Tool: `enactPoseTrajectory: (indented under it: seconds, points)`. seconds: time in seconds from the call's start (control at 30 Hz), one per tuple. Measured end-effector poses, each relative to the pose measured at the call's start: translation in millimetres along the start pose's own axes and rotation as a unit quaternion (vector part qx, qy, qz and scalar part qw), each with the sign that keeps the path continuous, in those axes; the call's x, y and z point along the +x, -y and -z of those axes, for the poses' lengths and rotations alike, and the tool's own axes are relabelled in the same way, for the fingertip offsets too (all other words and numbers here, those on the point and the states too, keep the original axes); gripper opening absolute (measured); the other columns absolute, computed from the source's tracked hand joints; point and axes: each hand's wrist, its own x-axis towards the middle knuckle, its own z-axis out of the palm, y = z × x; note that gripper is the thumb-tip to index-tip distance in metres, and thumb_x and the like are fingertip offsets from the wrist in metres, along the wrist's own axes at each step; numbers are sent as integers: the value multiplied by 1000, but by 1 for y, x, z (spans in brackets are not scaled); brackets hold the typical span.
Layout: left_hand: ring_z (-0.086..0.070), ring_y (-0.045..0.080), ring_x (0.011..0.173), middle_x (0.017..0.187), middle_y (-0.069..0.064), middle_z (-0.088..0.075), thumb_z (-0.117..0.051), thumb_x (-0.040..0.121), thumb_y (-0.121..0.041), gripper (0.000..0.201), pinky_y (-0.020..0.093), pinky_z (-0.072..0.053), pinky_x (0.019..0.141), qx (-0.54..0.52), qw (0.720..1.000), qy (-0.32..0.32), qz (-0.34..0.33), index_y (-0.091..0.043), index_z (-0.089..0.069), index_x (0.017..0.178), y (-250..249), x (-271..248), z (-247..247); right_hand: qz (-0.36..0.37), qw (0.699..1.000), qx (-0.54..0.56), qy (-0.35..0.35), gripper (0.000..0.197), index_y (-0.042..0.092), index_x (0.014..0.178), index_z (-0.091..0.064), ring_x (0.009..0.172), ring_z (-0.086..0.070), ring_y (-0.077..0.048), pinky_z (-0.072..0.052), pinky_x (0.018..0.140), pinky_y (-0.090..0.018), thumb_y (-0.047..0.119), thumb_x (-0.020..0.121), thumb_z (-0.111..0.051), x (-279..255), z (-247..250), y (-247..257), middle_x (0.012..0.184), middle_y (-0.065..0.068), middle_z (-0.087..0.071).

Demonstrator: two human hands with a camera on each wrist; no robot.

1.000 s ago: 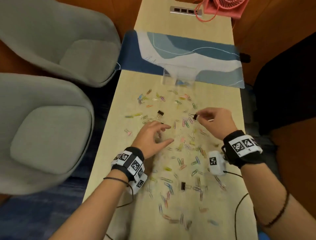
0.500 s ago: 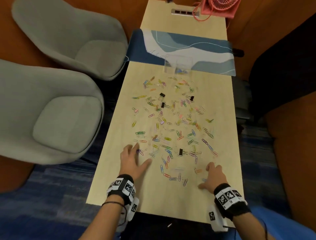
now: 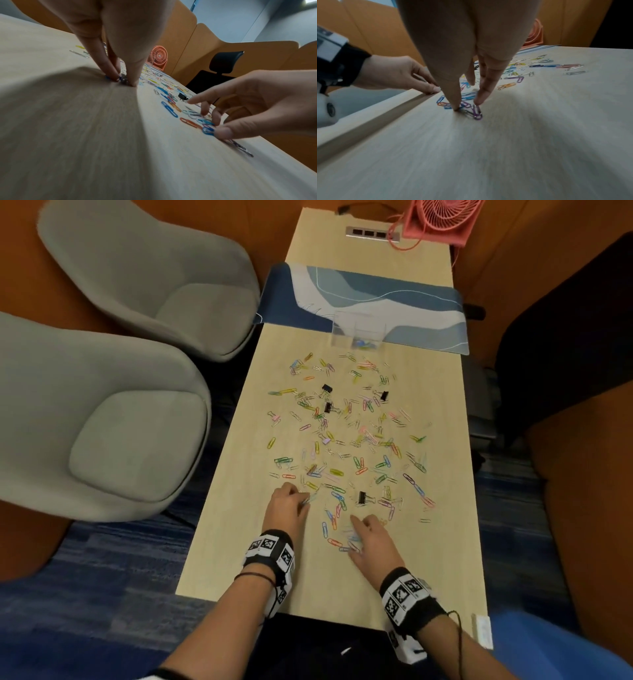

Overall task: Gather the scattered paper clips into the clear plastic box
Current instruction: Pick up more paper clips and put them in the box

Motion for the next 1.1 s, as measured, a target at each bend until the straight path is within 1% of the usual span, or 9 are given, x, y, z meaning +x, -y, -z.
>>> enactPoseTrajectory:
  seconds: [0.13, 0.23, 0.37, 0.47, 0.6, 0.73, 0.87, 1.0, 1.1]
  points:
    - [-62, 24, 81, 89, 7, -66, -70, 85, -8, 13, 35, -53, 77, -38, 999, -8, -3, -7, -77, 95, 3, 4, 4, 23, 999, -12, -23, 44, 9, 130, -56, 100, -53, -24, -46, 92, -29, 21, 88, -64, 9, -4, 15, 114, -10, -50]
    - [-65, 22, 80, 88, 5, -71, -70, 83, -7, 13, 30, -53, 76, -63, 998, -20, 2, -10, -78, 93, 5, 4, 7, 31, 998, -47, -11, 24, 7, 109, -67, 87, -57, -26, -53, 80, -34, 6, 87, -60, 16, -4, 20, 103, -11, -54]
    - [-68, 19, 74, 78, 3, -74, -71, 82, -10, 9, 29, -56, 76, -103, 993, -14, 50, -14, -78, 85, 4, 7, 12, 39, 993, -107, 25, 26, 7, 106, -65, 85, -60, -27, -50, 74, -31, -6, 86, -52, 25, 1, 22, 106, -10, -54]
    - [-68, 8, 72, 73, -5, -73, -73, 81, -10, 9, 27, -57, 79, -135, 989, 2, 68, -16, -79, 82, 8, 10, 14, 50, 987, -148, 37, 23, 4, 105, -62, 88, -60, -27, -46, 71, -31, -6, 89, -49, 32, 4, 23, 108, -12, -54]
    - [-69, 3, 80, 83, -8, -74, -76, 81, -17, 16, 25, -57, 82, -187, 978, 9, 89, -15, -78, 96, 6, 16, 21, 68, 985, -153, 41, 15, 4, 99, -64, 90, -59, -28, -48, 71, -34, 1, 91, -52, 40, 10, 20, 105, -11, -54]
    - [-67, 5, 77, 86, -6, -75, -78, 80, -17, 21, 24, -57, 79, -251, 966, -9, 56, -15, -77, 101, -14, 31, 47, 48, 996, -63, 44, 20, 8, 88, -68, 79, -60, -21, -47, 75, -28, 24, 93, -57, 47, 28, 10, 87, -5, -62]
    - [-70, 15, 80, 86, -8, -75, -78, 81, -16, 21, 30, -59, 77, -305, 952, -35, 6, -17, -76, 103, -36, 60, 81, -14, 990, 133, 48, 14, 14, 86, -72, 68, -57, -7, -40, 62, -11, 28, 84, -71, 53, 67, -6, 73, 7, -63]
    - [-71, 18, 85, 92, -4, -76, -77, 82, -14, 22, 26, -57, 77, -339, 938, -62, -42, -13, -76, 104, -60, 99, 116, -12, 957, 290, 26, 13, 15, 86, -73, 70, -66, -12, -56, 70, -25, 27, 82, -74, 67, 130, -14, 78, -3, -72]
    - [-69, 14, 89, 96, -8, -76, -76, 83, -20, 20, 24, -56, 76, -342, 935, -60, -70, -17, -77, 103, -80, 134, 140, 7, 935, 354, -21, 13, 8, 90, -71, 71, -66, -15, -55, 70, -25, 20, 84, -71, 85, 184, -10, 81, -10, -72]
